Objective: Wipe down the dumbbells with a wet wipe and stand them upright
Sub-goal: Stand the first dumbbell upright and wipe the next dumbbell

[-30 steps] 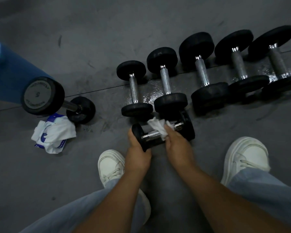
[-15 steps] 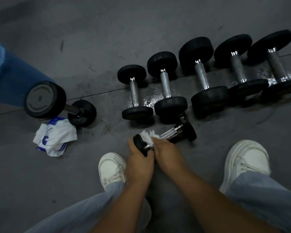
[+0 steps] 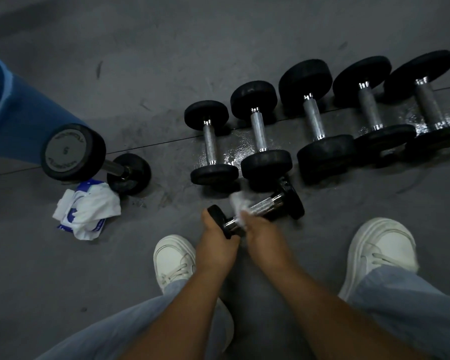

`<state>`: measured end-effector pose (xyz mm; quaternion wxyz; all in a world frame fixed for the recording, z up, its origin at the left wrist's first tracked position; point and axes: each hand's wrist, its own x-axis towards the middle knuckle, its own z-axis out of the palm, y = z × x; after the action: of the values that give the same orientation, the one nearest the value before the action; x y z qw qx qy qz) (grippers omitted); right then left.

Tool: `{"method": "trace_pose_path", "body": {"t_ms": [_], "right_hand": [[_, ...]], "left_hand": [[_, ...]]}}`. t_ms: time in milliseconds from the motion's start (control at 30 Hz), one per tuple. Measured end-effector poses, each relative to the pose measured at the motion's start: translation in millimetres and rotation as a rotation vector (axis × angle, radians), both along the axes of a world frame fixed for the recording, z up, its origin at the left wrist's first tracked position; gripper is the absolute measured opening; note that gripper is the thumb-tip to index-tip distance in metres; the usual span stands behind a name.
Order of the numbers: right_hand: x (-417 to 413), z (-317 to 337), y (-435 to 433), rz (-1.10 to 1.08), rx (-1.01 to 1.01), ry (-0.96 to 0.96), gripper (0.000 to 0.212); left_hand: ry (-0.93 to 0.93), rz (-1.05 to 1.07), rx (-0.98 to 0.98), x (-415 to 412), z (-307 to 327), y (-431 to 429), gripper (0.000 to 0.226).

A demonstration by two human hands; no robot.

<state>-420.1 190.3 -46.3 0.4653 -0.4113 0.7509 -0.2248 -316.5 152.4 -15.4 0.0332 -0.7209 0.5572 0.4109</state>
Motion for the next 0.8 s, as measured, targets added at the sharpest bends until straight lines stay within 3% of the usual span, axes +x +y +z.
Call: {"method": "trace_pose_path", "body": {"t_ms": [67,167,267,333,400,433,533,600,700,800], "right_hand": [[0,-3,-3,0.026,-0.004,-0.001,0.040],[-22,-18,5,-0.110,0.066,0.265,0.059],[-7,-5,10,0.148,0.016,0.114,0.063],[-9,-13,6,0.057,-0.046,0.061,0.056],[-17,-23,8,-0.151,0.004,0.157,0.052],[-15,-24,11,-0.151,0.030,0.165,0.048],[7,-1,20,0.108,0.046,-0.015,0.045],[-2,-7,11,0.069,-0.059,0.139,0.052],[-22,-15,-2,-0.042,0.067,0.292,0.064],[-3,-4,-2,0.214,0.101,0.176,0.063]], "left_hand": [[0.023,-0.021,-0.004,3,-1,1,0.085],[0.009,-0.024,0.002,6,-5,0,0.092],[0.014,-0.004,-0.003,6,-6,1,0.087],[0.029,-0.007,-0.004,5,-6,1,0.085],[0.010,-0.020,-0.005,5,-6,-4,0.081],[-0.004,-0.031,-0.004,5,-6,-9,0.074],[0.047,-0.028,0.079,7,-1,-36,0.059],[0.065,-0.034,0.134,10,6,-51,0.064],[-0.019,-0.006,-0.012,10,9,-39,0.073],[0.032,0.151,-0.092,-1,10,-4,0.079]]}}
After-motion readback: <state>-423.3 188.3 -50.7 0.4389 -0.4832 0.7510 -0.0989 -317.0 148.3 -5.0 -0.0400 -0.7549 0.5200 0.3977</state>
